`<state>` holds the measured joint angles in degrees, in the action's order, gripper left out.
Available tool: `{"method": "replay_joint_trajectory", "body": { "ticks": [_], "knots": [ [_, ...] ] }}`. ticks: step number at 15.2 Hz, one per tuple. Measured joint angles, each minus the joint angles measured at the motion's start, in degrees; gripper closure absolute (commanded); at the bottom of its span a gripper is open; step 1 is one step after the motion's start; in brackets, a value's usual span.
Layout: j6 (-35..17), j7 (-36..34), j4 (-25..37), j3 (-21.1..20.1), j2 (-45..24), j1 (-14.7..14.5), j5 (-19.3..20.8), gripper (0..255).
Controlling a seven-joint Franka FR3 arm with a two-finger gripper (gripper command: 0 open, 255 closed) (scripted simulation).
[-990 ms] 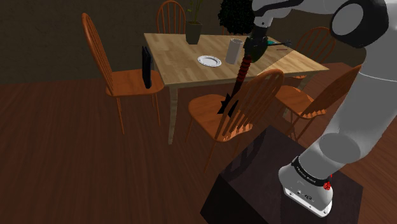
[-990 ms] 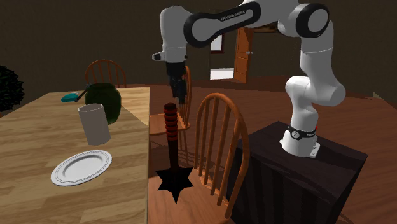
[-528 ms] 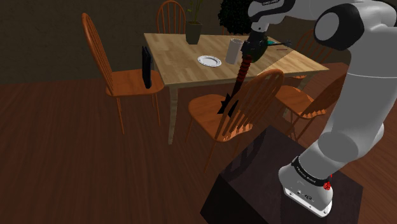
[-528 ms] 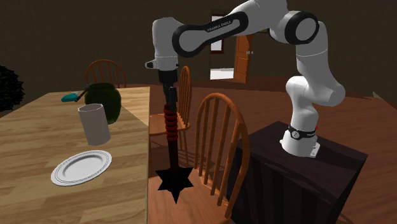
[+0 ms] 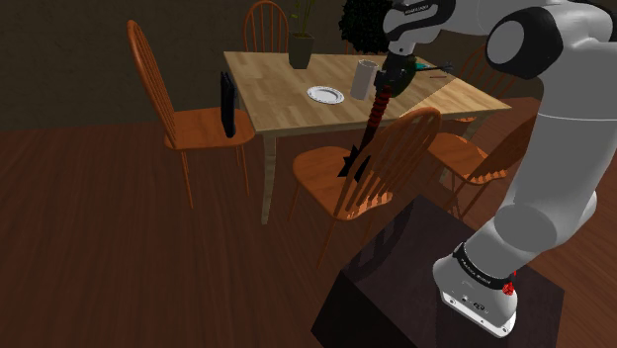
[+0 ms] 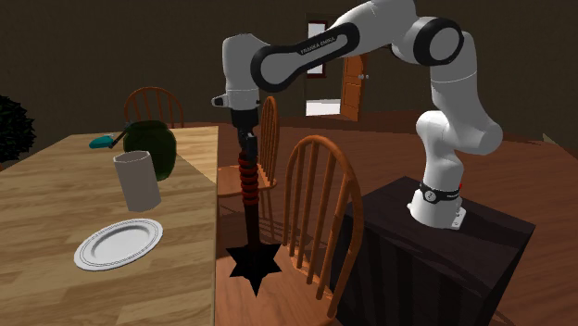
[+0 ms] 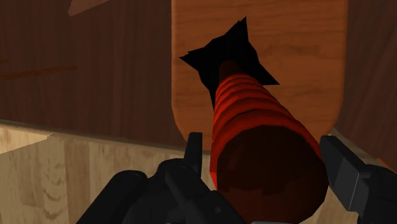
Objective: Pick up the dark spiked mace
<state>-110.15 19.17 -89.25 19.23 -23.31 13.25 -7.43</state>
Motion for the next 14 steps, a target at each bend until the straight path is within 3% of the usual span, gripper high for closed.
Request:
{"method": "replay_joint_trajectory", "body": {
  "ticks": [6, 14],
  "knots": [
    [0.0, 0.0, 0.0, 0.0, 0.0, 0.0, 0.0, 255],
    [4.9, -0.3, 3.8, 0.2, 0.8, 0.1, 0.4, 255]
  ]
}}
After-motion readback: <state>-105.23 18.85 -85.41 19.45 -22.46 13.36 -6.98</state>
